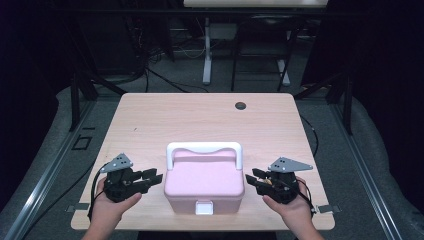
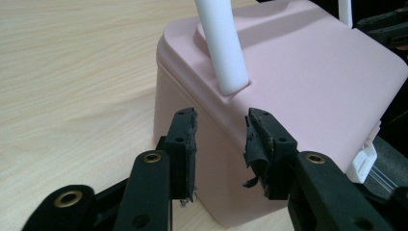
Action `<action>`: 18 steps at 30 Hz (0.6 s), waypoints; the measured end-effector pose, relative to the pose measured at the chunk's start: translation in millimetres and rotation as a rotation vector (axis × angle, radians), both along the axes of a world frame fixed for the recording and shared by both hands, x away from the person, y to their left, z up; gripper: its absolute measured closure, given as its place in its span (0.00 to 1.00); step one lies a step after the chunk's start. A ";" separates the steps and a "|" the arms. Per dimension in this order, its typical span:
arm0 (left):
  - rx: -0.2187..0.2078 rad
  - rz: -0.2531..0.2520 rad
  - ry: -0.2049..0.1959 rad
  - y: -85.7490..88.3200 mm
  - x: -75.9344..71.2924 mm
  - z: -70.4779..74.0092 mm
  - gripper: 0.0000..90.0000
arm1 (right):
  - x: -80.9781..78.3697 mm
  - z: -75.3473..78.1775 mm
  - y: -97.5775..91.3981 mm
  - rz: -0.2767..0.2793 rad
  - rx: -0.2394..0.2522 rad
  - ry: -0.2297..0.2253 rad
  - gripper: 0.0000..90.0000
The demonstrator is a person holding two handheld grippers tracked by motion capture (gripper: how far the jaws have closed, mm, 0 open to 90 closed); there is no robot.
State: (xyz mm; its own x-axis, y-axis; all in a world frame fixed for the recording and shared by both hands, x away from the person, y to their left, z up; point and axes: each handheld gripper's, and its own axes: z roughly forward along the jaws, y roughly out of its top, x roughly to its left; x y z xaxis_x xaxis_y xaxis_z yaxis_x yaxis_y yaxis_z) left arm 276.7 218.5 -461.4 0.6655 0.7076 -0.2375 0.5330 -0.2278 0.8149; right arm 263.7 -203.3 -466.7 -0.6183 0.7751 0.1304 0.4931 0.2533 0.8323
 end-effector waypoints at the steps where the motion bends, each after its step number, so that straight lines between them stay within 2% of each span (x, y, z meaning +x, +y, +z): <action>1: -0.002 0.000 -0.001 -0.4 0.7 1.9 0.69 | 0.4 2.0 0.0 0.003 0.002 0.000 0.70; 8: -0.007 -0.008 -0.015 -3.9 6.5 9.9 0.65 | 4.3 11.7 -0.4 0.016 0.017 0.000 0.68; 11: 0.002 -0.011 -0.011 -5.6 9.2 12.2 0.64 | 6.2 13.9 -0.2 0.023 0.028 0.006 0.67; 18: -0.009 -0.026 -0.007 -12.4 16.0 15.3 0.63 | 10.7 20.7 4.3 0.040 0.045 0.004 0.66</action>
